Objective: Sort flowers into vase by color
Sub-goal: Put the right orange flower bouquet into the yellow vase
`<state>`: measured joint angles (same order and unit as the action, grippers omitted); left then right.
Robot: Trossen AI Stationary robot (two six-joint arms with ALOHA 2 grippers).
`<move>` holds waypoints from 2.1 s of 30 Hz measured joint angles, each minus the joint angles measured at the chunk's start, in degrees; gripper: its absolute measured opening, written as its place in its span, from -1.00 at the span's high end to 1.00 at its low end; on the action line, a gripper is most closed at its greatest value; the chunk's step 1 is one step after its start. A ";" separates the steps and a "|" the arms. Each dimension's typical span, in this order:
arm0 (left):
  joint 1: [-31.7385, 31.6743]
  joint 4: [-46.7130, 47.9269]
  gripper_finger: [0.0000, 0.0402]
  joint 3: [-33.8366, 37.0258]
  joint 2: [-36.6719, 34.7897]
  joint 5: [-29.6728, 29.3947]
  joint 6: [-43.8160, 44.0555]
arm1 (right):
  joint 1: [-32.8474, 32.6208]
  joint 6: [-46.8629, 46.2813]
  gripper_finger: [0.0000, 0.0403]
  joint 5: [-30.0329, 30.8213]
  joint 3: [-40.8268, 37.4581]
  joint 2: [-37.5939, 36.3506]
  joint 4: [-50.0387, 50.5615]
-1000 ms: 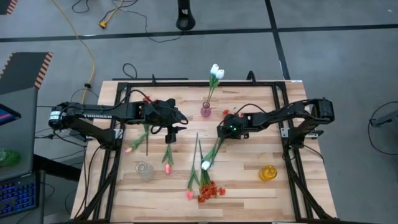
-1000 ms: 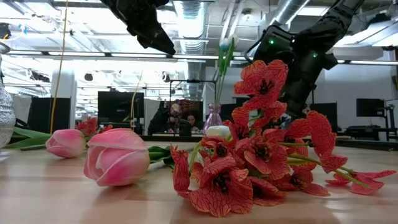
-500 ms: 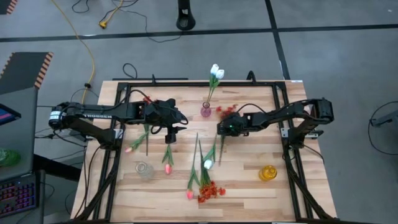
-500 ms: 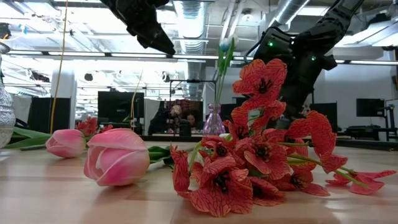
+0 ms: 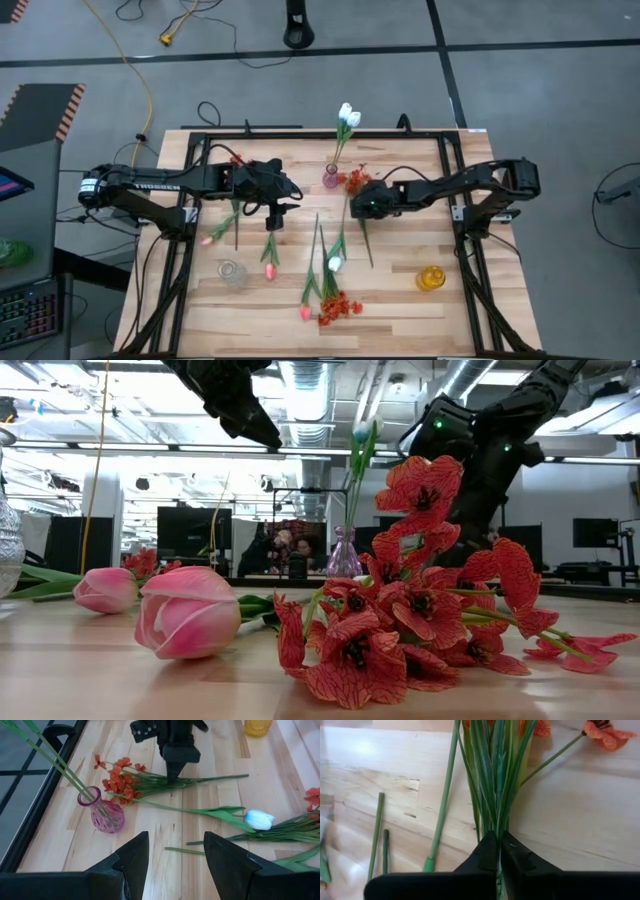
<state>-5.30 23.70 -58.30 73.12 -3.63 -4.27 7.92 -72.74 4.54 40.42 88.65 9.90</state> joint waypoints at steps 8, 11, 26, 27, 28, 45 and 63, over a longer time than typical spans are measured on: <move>0.00 -0.01 0.12 0.00 0.00 -0.01 0.08 | 0.00 4.19 0.83 1.27 0.00 -9.28 9.59; -0.02 -0.02 0.12 0.00 0.00 -0.01 0.68 | 0.00 4.49 0.82 2.23 0.00 -13.87 14.35; -0.02 -0.09 0.12 0.00 0.00 -0.12 1.07 | -1.70 12.75 0.83 4.85 0.00 -36.97 21.17; -0.02 -0.09 0.12 0.00 0.00 -0.12 1.09 | -2.23 13.22 0.83 4.85 0.00 -38.38 20.78; -0.02 -0.09 0.12 0.00 0.00 -0.12 1.09 | -2.85 13.54 0.83 4.87 0.00 -39.67 20.49; -0.02 -0.41 0.12 0.00 0.00 -0.18 5.12 | -22.97 26.65 0.83 15.26 0.00 -55.73 16.12; -0.02 -3.02 0.12 0.00 0.00 -0.20 13.14 | -42.39 52.60 0.81 15.13 0.00 -62.95 10.63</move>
<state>-5.32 20.68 -58.30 73.12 -3.84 8.87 -34.47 -20.15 19.66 40.42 25.69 20.53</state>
